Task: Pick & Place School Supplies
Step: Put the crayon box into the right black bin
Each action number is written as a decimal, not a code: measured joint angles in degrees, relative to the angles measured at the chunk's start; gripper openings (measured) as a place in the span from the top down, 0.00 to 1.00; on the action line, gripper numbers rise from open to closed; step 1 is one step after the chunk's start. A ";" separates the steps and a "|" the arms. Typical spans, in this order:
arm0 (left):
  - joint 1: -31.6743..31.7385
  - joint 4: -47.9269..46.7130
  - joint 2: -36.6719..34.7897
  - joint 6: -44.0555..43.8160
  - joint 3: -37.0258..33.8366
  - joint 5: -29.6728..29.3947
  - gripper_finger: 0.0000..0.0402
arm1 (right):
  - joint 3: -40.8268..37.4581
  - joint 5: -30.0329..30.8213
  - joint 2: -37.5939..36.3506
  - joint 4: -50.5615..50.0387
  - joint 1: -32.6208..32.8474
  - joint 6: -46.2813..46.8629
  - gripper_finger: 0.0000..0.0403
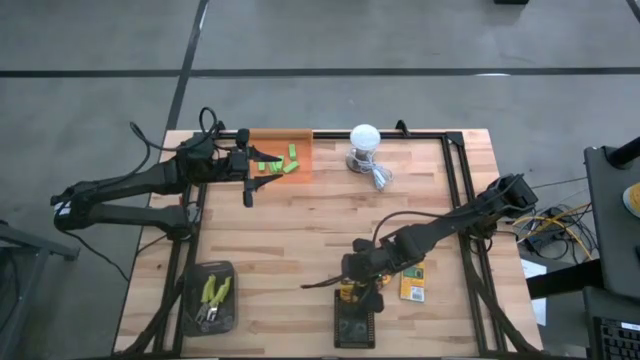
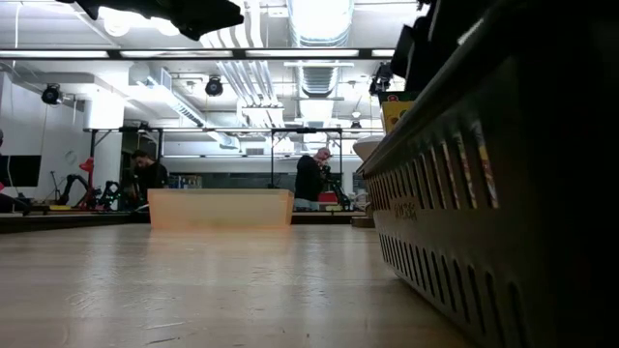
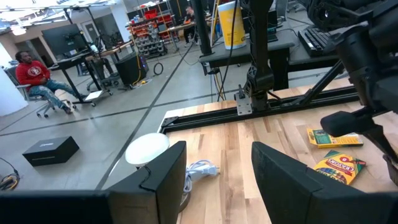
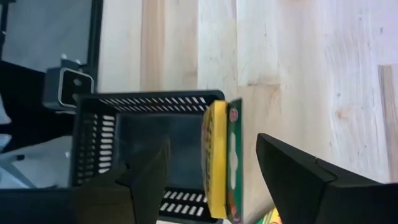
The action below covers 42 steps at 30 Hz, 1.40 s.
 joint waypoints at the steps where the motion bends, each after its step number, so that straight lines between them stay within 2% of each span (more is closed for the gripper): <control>1: -0.01 -0.01 0.00 0.00 0.00 0.01 0.53 | 0.35 0.00 0.00 0.00 0.00 0.08 0.42; 10: -0.01 -0.01 0.00 0.00 0.00 0.01 0.53 | 3.98 0.01 -0.15 -2.06 0.00 0.22 0.44; 17: -0.01 -0.01 0.01 0.00 0.00 0.00 0.53 | 9.27 0.17 -0.37 -16.16 -0.17 0.72 0.46; 20: -0.01 0.01 0.00 0.00 0.00 0.01 0.53 | 10.83 0.20 -0.39 -20.82 -0.15 -1.83 0.46; 25: -0.01 0.01 0.00 0.00 0.00 0.00 0.53 | 10.89 0.44 -1.54 -20.50 0.40 -4.13 0.48; 37: -0.01 -0.01 0.00 0.00 0.00 0.00 0.53 | 10.50 2.77 -4.53 -21.29 0.92 -2.19 0.48; 42: -0.01 0.01 0.01 0.00 0.00 0.01 0.53 | 10.43 3.65 -5.00 -25.35 1.17 0.72 0.48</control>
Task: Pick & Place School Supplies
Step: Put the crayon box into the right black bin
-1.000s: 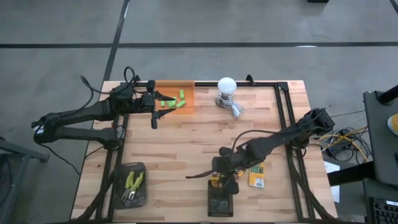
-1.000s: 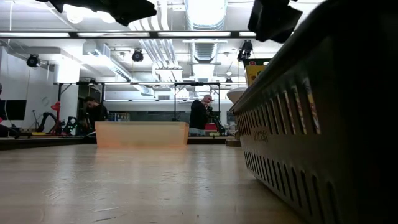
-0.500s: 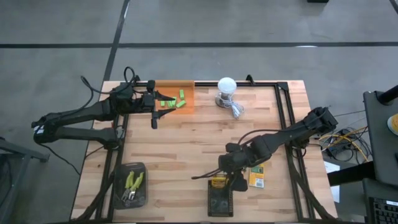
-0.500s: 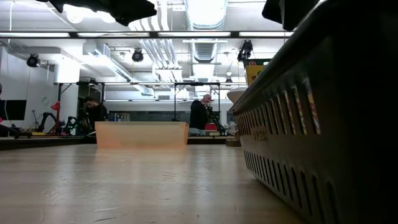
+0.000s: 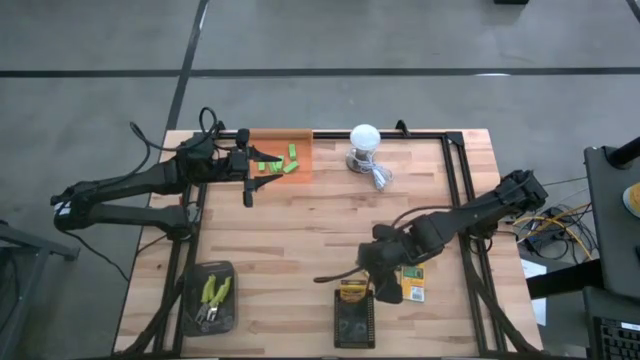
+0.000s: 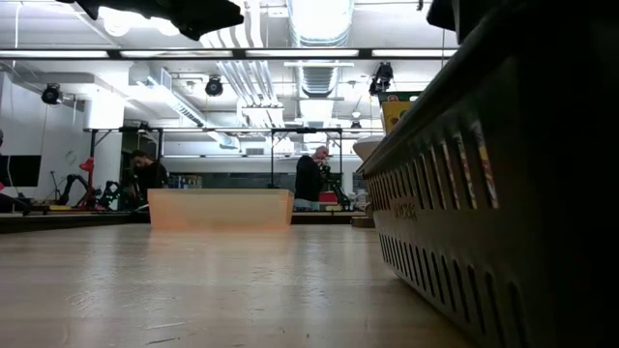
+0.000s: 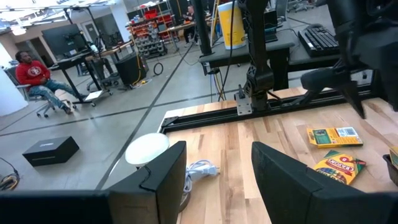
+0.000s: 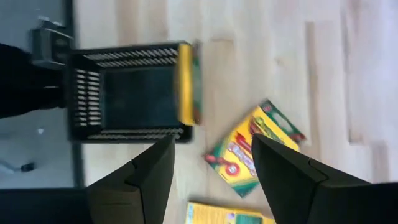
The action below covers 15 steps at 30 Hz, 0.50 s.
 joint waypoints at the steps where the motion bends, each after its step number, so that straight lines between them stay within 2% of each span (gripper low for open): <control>1: 0.00 -0.02 0.00 0.00 0.00 -0.01 0.53 | -0.05 0.84 -0.06 -0.84 0.17 0.97 0.48; 11: 0.00 0.00 -0.01 0.00 0.00 0.00 0.53 | -1.13 14.22 -3.36 -0.81 3.55 8.42 0.48; 15: 0.00 -0.02 0.01 0.00 0.00 0.01 0.53 | -2.76 15.42 -4.59 -1.43 4.90 10.24 0.48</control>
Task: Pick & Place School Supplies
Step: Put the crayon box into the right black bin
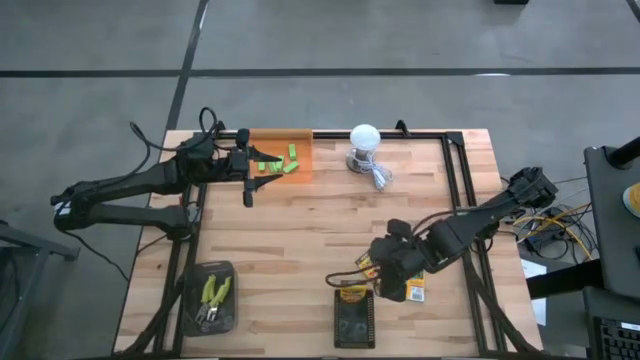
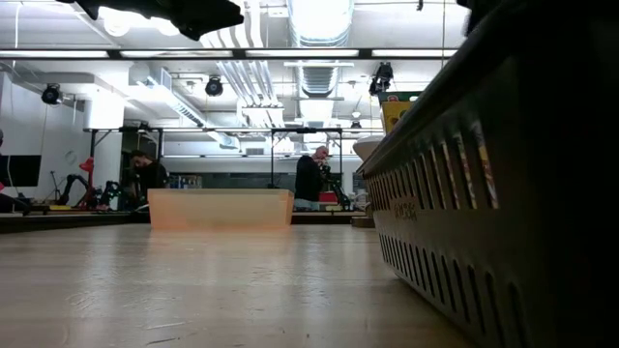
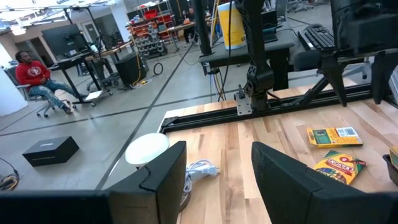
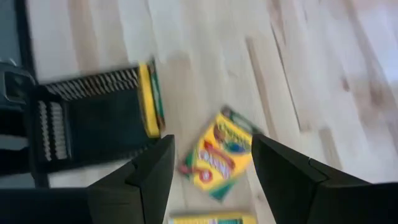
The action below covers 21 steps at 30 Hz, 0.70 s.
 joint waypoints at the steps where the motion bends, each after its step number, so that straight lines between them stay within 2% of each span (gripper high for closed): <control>1: 0.00 0.01 -0.01 0.00 0.00 -0.02 0.53 | -0.64 -0.12 -0.29 -0.85 0.47 0.52 0.48; 9: 0.00 0.02 0.00 0.00 0.00 -0.02 0.53 | -8.27 0.03 -7.18 -2.88 3.33 6.16 0.48; 15: 0.00 0.02 -0.02 0.00 0.00 -0.02 0.53 | -17.39 0.14 -17.34 -1.69 5.21 8.33 0.48; 21: 0.00 0.02 -0.01 0.00 0.00 -0.02 0.53 | -28.95 -1.58 -28.33 5.36 5.22 8.11 0.48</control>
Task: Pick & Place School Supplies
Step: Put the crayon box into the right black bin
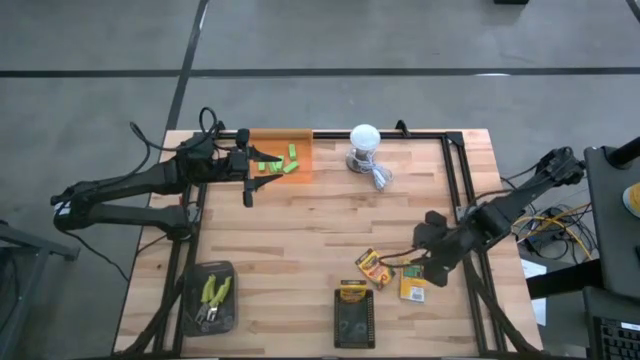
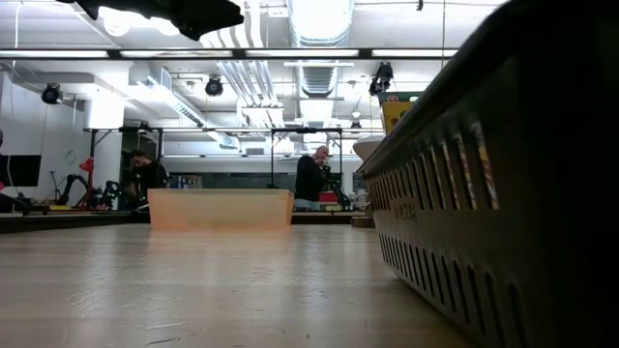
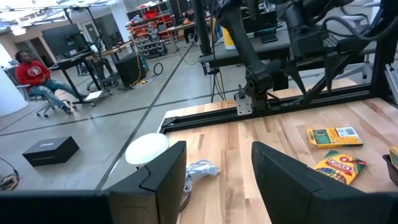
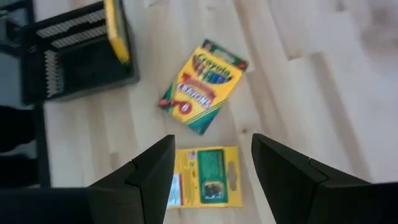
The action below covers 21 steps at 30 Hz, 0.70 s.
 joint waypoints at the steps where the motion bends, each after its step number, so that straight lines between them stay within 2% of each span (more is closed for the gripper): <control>1: 0.00 0.00 0.00 0.00 0.00 0.00 0.53 | -1.69 -0.64 -1.51 1.33 0.01 -0.07 0.48; 8: 0.00 0.00 0.01 0.00 0.00 0.00 0.53 | -10.48 -7.40 -8.88 6.90 0.01 3.05 0.48; 14: 0.00 0.00 0.01 0.00 0.00 0.01 0.53 | -14.71 -7.91 -11.15 6.33 -0.01 6.94 0.48; 21: 0.00 0.00 0.01 0.00 0.00 0.00 0.53 | -17.45 -8.66 -10.11 7.08 -0.01 11.98 0.48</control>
